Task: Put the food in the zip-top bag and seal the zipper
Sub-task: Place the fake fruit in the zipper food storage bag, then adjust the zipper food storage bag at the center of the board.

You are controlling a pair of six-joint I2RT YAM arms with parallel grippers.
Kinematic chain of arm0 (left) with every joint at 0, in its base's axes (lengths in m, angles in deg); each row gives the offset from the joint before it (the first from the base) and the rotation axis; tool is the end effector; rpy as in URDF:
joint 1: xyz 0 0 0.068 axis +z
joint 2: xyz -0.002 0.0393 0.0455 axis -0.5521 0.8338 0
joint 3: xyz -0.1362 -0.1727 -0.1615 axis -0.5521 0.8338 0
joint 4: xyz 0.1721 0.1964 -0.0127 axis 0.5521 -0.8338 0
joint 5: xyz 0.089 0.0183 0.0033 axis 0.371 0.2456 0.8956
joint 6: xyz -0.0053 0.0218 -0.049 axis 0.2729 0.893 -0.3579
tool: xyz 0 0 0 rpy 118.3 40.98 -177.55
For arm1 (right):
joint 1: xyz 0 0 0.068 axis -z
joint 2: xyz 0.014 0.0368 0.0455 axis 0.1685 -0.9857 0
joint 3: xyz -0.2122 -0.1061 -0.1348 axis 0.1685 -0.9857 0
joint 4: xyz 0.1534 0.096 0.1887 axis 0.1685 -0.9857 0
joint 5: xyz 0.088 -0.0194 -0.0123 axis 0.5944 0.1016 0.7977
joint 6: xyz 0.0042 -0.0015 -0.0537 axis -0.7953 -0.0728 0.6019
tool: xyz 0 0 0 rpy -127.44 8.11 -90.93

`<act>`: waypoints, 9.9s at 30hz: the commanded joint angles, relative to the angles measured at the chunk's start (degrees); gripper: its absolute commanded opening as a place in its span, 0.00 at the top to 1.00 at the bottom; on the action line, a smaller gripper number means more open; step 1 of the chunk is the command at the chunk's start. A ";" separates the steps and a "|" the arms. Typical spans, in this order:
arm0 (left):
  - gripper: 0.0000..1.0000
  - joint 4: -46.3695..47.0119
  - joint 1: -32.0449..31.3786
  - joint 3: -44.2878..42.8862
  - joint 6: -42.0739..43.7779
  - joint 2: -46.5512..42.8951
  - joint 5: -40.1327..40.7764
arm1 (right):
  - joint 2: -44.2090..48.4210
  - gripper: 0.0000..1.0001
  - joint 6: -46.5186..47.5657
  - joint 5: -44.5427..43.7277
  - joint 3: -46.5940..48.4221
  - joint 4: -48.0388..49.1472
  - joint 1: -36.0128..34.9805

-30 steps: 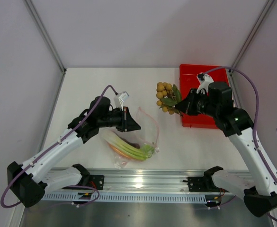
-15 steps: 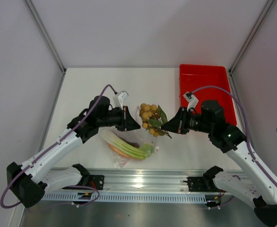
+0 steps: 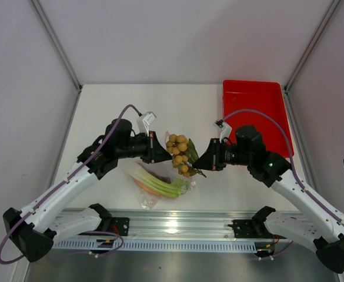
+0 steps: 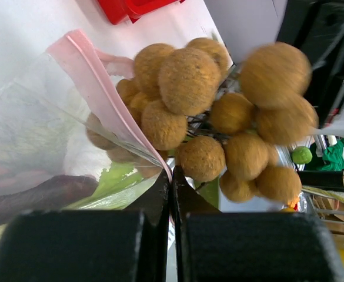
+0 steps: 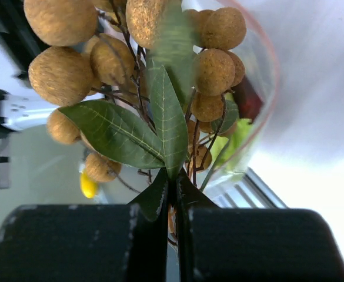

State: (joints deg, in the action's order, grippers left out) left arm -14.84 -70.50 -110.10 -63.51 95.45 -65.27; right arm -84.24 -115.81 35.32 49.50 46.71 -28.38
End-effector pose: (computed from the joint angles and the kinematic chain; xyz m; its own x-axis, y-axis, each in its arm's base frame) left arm 0.1654 -0.1462 0.3411 -0.7890 -0.0279 -0.6138 0.5148 0.5154 -0.6851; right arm 0.1479 0.1396 0.3413 -0.8229 0.0303 -0.5673 -0.4934 0.4567 0.7402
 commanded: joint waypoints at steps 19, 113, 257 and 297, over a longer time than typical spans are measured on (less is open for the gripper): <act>0.99 0.98 -0.62 -4.81 -0.59 -1.57 -5.79 | -8.42 1.00 17.23 -12.40 8.24 -16.80 -4.62; 0.99 0.01 -4.76 -6.39 -0.15 -2.01 -6.14 | -2.71 0.64 24.26 -24.62 10.00 -15.57 -16.58; 0.79 -7.47 -9.76 -13.44 47.41 3.00 -13.88 | -16.16 0.77 41.49 -12.05 42.97 -30.16 -16.23; 0.99 6.52 -9.68 -3.76 21.65 -7.29 -11.15 | 1.86 0.66 28.22 -8.10 9.92 5.52 -15.26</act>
State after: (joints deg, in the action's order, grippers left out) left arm -12.13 -79.90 -113.90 -40.43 89.90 -74.45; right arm -82.58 -87.57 26.57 60.34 48.17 -43.90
